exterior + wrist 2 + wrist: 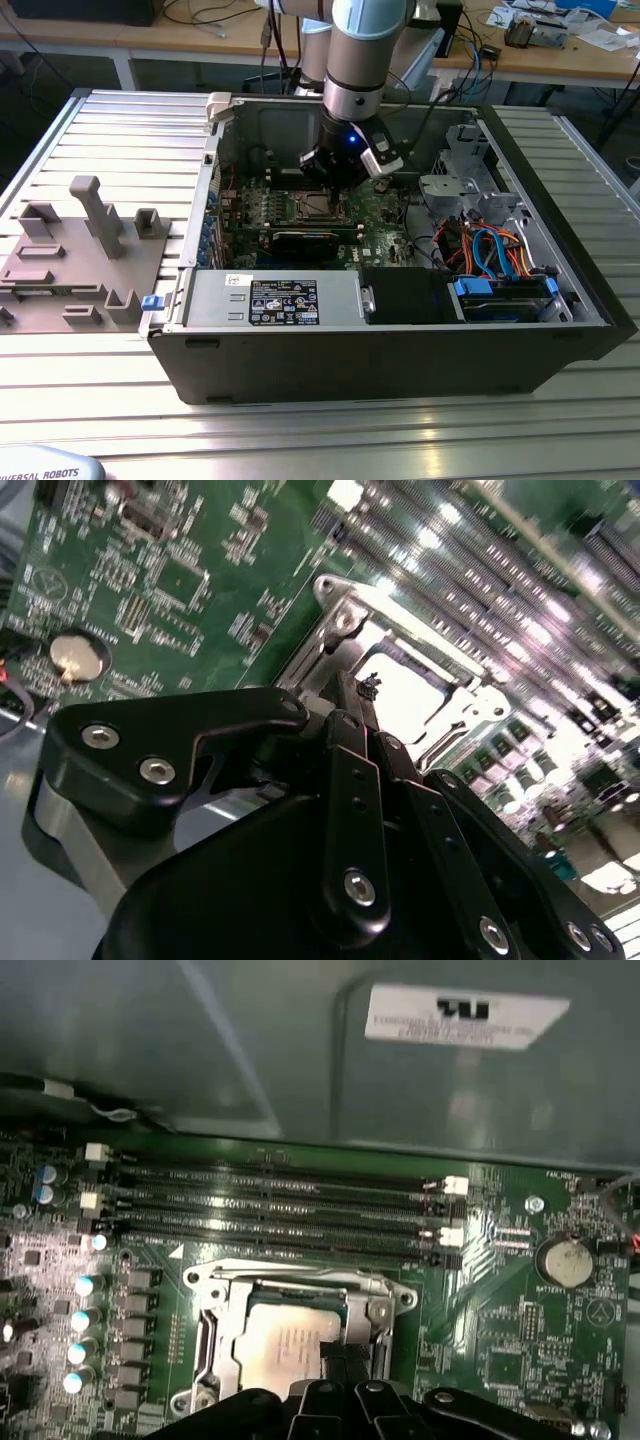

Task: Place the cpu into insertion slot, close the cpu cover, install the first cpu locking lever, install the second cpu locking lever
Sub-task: 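Install the first cpu locking lever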

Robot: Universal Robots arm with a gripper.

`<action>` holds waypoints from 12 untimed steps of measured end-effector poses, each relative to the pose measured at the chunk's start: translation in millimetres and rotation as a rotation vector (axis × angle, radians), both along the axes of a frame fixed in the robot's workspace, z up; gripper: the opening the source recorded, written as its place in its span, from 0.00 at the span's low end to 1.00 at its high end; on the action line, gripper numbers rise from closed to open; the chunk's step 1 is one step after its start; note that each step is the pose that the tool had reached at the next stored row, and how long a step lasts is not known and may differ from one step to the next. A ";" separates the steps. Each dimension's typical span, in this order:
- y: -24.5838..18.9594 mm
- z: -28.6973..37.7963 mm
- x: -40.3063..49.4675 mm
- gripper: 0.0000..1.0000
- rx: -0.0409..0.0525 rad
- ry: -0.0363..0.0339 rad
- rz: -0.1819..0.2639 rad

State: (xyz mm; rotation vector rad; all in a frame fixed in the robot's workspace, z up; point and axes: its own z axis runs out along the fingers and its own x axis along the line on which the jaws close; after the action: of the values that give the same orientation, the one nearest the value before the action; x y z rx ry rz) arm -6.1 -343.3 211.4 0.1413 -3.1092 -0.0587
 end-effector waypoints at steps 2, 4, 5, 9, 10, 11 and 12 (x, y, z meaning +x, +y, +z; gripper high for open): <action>-6.0 0.0 0.0 0.11 0.0009 -0.0001 0.000; -6.3 1.3 0.0 0.11 0.0011 0.0001 0.000; -6.3 5.5 0.0 0.11 0.0013 0.0000 0.000; -6.2 12.3 0.0 0.11 0.0013 0.0000 0.000; -6.3 13.5 0.0 0.11 0.0014 0.0000 0.000; -6.3 14.7 0.0 0.11 0.0014 0.0000 0.000; -6.3 16.5 0.0 0.11 0.0015 0.0000 0.000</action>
State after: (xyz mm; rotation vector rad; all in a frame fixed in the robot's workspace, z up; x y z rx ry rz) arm -6.0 -349.5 227.9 0.1413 -3.1092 -0.0610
